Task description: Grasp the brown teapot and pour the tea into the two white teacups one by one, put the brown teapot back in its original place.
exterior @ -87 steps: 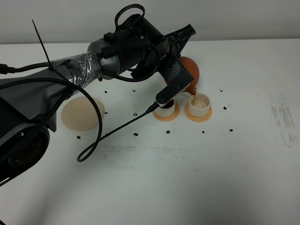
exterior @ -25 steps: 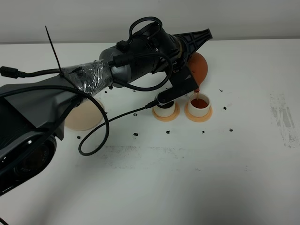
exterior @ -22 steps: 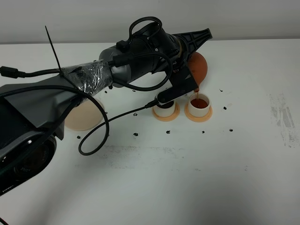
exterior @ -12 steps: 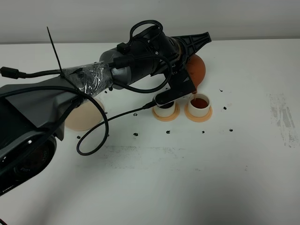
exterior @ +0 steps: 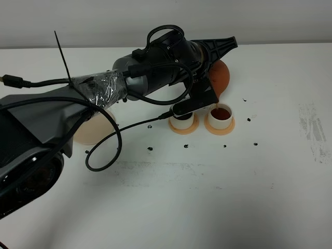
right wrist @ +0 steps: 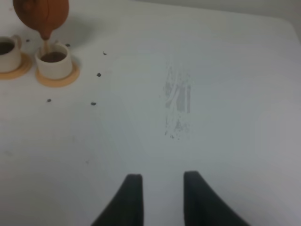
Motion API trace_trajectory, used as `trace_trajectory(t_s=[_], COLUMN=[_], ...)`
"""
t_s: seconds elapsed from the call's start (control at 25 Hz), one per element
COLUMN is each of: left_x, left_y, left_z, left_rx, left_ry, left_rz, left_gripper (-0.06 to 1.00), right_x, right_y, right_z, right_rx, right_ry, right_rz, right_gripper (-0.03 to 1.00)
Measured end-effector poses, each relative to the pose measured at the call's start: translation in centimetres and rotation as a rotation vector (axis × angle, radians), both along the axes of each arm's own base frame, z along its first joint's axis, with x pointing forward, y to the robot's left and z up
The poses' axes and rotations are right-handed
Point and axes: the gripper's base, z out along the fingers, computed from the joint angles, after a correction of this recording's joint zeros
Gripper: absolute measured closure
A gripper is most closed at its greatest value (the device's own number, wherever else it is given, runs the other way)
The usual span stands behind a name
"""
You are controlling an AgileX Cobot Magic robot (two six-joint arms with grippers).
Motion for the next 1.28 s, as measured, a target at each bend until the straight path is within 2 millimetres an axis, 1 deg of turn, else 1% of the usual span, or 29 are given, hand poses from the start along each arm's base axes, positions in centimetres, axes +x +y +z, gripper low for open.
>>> trace_trajectory(t_s=[1.28], left_x=[-0.48], left_y=[-0.78], left_z=[0.2], left_rx=[0.024], left_ry=[-0.04], left_rz=[-0.037], left_gripper=[0.81], right_x=[0.0], right_y=[0.0], right_z=[0.0], right_rx=[0.0], right_ry=[0.0], right_rz=[0.0], right_gripper=[0.73])
